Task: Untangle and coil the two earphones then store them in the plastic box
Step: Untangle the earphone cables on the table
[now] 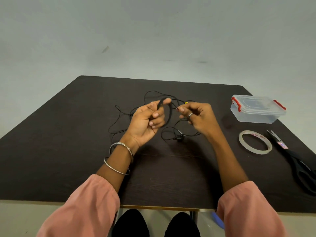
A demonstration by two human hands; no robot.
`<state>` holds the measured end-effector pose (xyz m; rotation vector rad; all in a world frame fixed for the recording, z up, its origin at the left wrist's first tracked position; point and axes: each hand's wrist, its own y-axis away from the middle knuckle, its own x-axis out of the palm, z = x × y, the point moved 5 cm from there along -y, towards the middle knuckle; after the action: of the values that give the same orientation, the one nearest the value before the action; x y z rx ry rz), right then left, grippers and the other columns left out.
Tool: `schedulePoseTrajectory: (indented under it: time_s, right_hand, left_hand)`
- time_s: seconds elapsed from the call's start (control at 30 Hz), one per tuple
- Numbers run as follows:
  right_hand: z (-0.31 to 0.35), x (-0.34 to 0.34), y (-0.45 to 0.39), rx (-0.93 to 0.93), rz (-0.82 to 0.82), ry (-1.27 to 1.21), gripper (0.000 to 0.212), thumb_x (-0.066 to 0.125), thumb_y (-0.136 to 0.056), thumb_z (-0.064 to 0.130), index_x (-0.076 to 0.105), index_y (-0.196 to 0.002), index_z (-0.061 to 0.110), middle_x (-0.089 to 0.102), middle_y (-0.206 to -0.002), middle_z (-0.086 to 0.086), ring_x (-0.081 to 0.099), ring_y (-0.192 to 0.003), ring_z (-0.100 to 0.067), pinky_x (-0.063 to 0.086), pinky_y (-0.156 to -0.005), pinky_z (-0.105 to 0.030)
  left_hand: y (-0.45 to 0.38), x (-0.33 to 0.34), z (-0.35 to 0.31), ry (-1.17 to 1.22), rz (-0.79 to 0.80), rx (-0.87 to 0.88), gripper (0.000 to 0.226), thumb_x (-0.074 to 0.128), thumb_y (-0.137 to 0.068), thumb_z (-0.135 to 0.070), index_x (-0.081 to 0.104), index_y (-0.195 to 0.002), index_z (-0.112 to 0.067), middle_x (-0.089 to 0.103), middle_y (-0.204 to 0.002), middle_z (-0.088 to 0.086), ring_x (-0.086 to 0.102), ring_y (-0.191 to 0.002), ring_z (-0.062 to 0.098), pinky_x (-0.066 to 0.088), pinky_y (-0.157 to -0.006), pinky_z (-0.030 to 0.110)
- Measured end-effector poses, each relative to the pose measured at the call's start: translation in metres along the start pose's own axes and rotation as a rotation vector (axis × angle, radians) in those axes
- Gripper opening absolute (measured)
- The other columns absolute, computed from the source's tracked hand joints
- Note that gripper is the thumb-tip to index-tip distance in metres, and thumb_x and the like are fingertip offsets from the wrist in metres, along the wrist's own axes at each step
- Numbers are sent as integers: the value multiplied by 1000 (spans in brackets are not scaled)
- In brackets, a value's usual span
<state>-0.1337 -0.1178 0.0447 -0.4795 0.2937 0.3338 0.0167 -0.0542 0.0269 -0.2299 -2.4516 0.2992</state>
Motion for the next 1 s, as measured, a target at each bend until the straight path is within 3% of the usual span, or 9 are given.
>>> schedulePoseTrajectory:
  time_s: [0.1, 0.2, 0.3, 0.43, 0.67, 0.77, 0.9, 0.93, 1.0]
  right_hand:
    - [-4, 18, 1, 52, 121, 17, 16, 66, -87, 6, 70, -101, 13, 70, -84, -4, 62, -61, 1, 43, -50, -12]
    - [-9, 28, 4, 64, 196, 151, 27, 67, -87, 6, 67, -114, 6, 72, -86, -7, 56, -54, 7, 46, -54, -11]
    - [-5, 30, 7, -4, 242, 270, 28, 66, -88, 7, 67, -116, 5, 74, -94, -6, 61, -70, 11, 46, -65, -5]
    - [0, 45, 11, -169, 407, 513, 29, 64, -89, 9, 67, -117, 9, 72, -99, -4, 64, -96, -13, 34, -76, 1]
    - [11, 58, 20, -349, 515, 637, 30, 60, -90, 10, 67, -118, 11, 68, -90, -6, 64, -86, -24, 51, -76, -30]
    - [14, 57, 20, -371, 496, 625, 27, 60, -89, 11, 69, -114, 12, 67, -86, -4, 62, -81, -21, 53, -72, -38]
    - [25, 49, 20, -359, 391, 460, 21, 65, -87, 8, 71, -108, 6, 66, -83, 5, 56, -67, 0, 42, -67, -6]
    - [25, 45, 19, -308, 349, 368, 21, 65, -87, 5, 72, -106, 5, 66, -84, 5, 59, -64, 0, 45, -67, -6]
    - [25, 37, 16, -175, 249, 130, 20, 64, -87, -2, 71, -105, 2, 71, -86, -7, 66, -61, -8, 55, -65, -21]
  left_hand:
    - [-2, -8, -7, 88, -102, 82, 40, 35, -98, -23, 52, -121, 5, 41, -58, -7, 29, -39, 0, 20, -41, 15]
    - [-2, -18, -16, 167, -174, 158, 39, 38, -97, -22, 51, -123, 4, 45, -62, -7, 32, -40, 1, 24, -41, 14]
    - [-2, -31, -26, 210, -265, 222, 32, 36, -99, -15, 53, -120, 2, 49, -64, -6, 34, -41, 3, 28, -42, 14]
    - [-1, -39, -31, 175, -375, 264, 29, 28, -102, -7, 55, -112, 0, 54, -71, -4, 39, -47, 4, 34, -46, 16]
    - [-2, -37, -21, -3, -501, 275, 18, 35, -101, -1, 52, -106, -3, 64, -80, 3, 54, -58, 10, 46, -58, 21]
    - [-3, -36, -19, -147, -516, 276, 21, 36, -101, 0, 55, -99, -7, 63, -86, 7, 57, -62, 11, 49, -63, 22]
    - [-4, -29, -11, -526, -459, 269, 29, 35, -101, 1, 59, -95, -15, 63, -89, 6, 60, -70, 13, 52, -72, 27]
    - [-4, -27, -7, -605, -430, 258, 27, 35, -101, 1, 59, -98, -11, 63, -90, 6, 62, -72, 12, 53, -73, 27]
    - [-6, -25, -1, -742, -363, 238, 24, 36, -101, 0, 59, -106, -6, 64, -91, 8, 63, -79, 13, 54, -79, 30]
